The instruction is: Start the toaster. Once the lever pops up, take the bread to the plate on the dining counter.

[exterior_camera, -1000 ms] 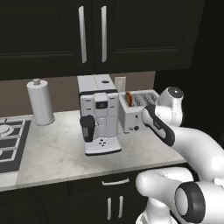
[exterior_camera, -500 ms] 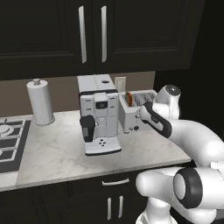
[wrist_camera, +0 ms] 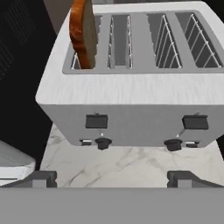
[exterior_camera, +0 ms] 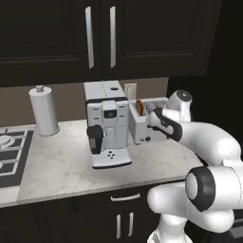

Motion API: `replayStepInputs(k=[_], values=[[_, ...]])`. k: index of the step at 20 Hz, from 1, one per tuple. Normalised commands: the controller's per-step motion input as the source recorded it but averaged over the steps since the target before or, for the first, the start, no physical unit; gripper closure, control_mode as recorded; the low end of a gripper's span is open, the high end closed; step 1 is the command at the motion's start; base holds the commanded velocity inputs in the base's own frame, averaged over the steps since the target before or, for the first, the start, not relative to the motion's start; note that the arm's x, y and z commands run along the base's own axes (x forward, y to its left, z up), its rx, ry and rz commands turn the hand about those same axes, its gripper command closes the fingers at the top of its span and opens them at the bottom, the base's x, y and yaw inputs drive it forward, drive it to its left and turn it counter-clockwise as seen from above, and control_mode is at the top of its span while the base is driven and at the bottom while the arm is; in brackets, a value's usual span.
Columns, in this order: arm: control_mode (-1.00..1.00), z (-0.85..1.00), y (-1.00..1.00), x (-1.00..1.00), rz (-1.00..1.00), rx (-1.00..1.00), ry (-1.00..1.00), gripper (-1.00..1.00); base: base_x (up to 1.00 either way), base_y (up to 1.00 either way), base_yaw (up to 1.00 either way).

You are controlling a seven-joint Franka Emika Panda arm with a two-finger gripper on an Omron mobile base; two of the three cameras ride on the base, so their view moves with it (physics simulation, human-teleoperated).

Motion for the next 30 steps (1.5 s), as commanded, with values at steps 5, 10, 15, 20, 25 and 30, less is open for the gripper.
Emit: replayStepInputs(k=[5,10,15,20,25,30], values=[[-1.00,-0.05,-0.10,0.14,0.00,0.00,0.00,-1.00,0.00,0.00,0.00],[-1.00,-0.06,-0.18,0.05,0.00,0.00,0.00,-1.00,0.00,0.00,0.00],[-1.00,-0.14,-0.04,0.06,0.00,0.00,0.00,-1.00,0.00,0.00,0.00],[-1.00,-0.09,0.00,0.08,0.00,0.00,0.00,-1.00,0.00,0.00,0.00],[-1.00,-0.02,0.00,0.15,0.00,0.00,0.00,-1.00,0.00,0.00,0.00],[-1.00,0.00,0.00,0.07,0.00,0.00,0.00,-1.00,0.00,0.00,0.00]])
